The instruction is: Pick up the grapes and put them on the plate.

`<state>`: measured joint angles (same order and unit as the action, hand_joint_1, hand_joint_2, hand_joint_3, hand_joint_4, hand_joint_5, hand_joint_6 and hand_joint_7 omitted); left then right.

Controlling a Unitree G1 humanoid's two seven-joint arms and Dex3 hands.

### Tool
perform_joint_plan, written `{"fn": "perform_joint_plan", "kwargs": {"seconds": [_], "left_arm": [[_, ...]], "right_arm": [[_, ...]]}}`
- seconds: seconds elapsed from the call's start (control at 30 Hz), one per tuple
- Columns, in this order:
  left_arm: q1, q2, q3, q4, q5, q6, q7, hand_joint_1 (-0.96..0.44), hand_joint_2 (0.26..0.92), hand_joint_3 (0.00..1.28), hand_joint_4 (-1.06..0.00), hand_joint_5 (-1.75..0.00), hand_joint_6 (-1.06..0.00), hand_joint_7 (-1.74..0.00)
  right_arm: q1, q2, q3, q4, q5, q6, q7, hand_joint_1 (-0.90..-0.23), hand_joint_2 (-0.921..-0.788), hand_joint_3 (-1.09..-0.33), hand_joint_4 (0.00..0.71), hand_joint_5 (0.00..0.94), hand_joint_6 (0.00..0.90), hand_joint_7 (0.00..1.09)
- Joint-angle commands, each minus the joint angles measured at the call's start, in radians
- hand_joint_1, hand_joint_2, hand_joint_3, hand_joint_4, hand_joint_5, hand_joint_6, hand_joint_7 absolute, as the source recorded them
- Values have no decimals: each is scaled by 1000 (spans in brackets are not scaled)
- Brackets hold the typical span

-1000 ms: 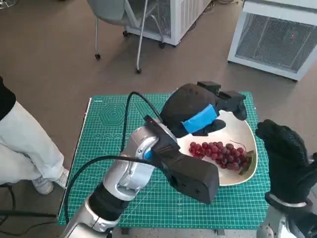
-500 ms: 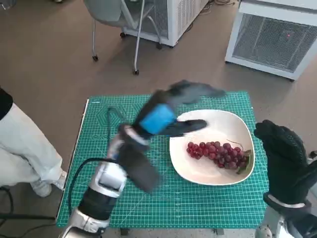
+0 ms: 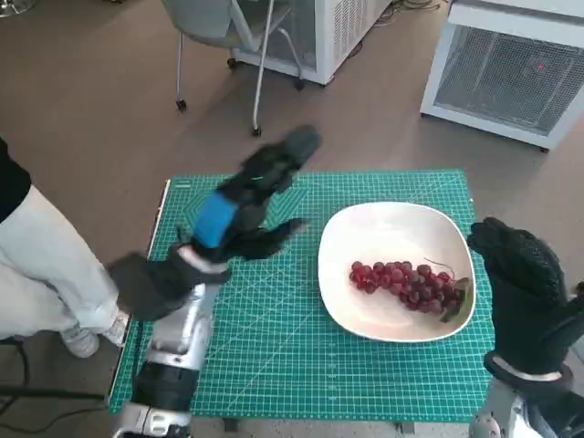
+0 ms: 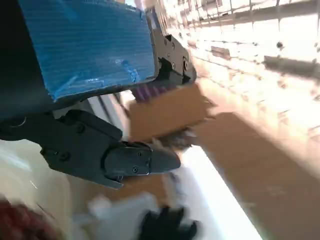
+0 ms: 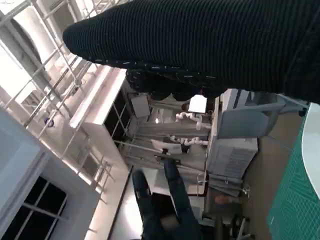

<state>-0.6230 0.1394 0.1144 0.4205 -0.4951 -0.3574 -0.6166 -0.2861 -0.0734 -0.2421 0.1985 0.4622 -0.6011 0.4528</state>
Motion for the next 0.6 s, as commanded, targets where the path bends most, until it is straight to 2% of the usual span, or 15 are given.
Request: {"fn": "perform_joint_plan", "kwargs": {"seconds": [0.03, 0.37, 0.6], "left_arm": [[90, -19, 62, -48, -110, 65, -53, -655, 921, 328, -66, -13, -213, -17], [161, -29, 79, -116, -107, 90, -64, -640, 921, 278, -78, -13, -199, -12], [183, -34, 83, -120, -99, 97, -70, -496, 916, 160, -83, -7, -197, -13]], "right_arm": [[22, 6, 12, -10, -27, 35, -30, -406, -921, -566, 496, 362, 257, 842], [21, -1, 20, -19, -45, 50, -43, -407, -921, -568, 494, 364, 262, 841], [18, -6, 23, -20, -48, 58, -40, -403, -921, -572, 493, 366, 267, 836]]}}
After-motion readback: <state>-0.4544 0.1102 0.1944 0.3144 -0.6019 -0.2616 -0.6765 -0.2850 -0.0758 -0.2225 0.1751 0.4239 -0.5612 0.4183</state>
